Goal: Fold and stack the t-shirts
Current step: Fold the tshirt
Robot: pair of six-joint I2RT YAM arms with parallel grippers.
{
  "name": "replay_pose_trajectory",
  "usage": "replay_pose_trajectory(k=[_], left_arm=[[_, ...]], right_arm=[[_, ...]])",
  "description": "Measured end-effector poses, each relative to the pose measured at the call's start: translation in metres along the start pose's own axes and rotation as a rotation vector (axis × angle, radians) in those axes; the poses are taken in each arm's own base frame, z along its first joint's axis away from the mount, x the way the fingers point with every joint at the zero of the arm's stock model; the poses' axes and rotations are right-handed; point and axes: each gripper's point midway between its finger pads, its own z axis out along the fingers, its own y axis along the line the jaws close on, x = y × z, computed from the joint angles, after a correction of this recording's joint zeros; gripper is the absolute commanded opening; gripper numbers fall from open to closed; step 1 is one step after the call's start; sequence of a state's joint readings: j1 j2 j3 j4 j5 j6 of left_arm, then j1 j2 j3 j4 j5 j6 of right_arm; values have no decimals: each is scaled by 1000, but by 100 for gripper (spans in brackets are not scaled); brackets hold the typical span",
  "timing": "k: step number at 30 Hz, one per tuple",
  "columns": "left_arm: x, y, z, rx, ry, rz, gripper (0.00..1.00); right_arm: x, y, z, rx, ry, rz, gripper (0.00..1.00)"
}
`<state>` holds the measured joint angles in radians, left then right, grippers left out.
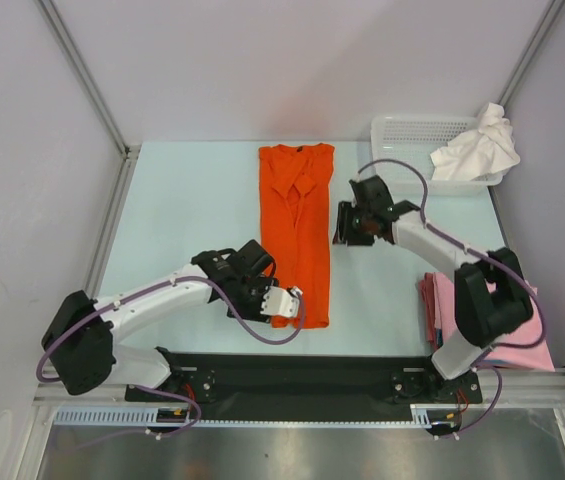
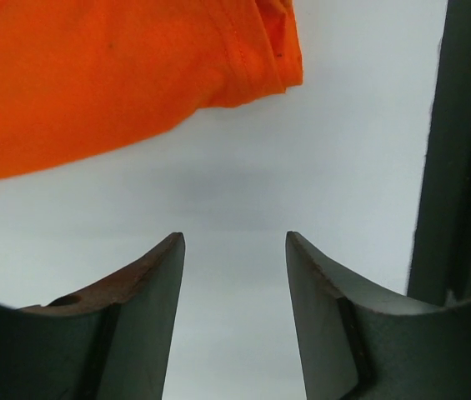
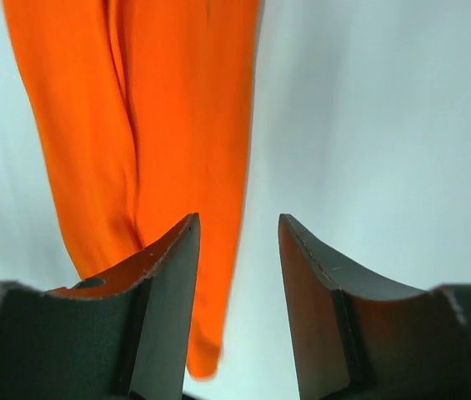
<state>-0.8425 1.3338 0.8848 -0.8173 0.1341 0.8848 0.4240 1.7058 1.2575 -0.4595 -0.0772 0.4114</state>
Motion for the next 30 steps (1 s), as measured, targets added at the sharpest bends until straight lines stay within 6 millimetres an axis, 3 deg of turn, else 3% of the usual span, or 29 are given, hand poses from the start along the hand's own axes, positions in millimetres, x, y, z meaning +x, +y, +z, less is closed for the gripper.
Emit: replay_pose_trajectory(k=[6,11,13,19,25,27,30], left_arm=[[-17,18,1,-33,-42,199,66],[-37,18,14,-46,-80,382,70],[-42,12,20,-35,-94,445,72],[-45,-3,34,-16,-130,603,74],[-51,0,51,-28,-149,644,73],[-51,-1,57,-28,-152,656,70],[-45,-7,63,-20,-155,674,49]], right_arm=[[125,2,-27,-77,210,-49,47],[188,-1,-38,-113,325,-39,46],[196,4,-39,-131,341,-39,46],[196,25,-41,-194,312,-55,45],[198,30,-44,-225,304,-54,46],[199,32,-41,-237,308,-55,46],[205,37,-35,-259,333,-55,30]])
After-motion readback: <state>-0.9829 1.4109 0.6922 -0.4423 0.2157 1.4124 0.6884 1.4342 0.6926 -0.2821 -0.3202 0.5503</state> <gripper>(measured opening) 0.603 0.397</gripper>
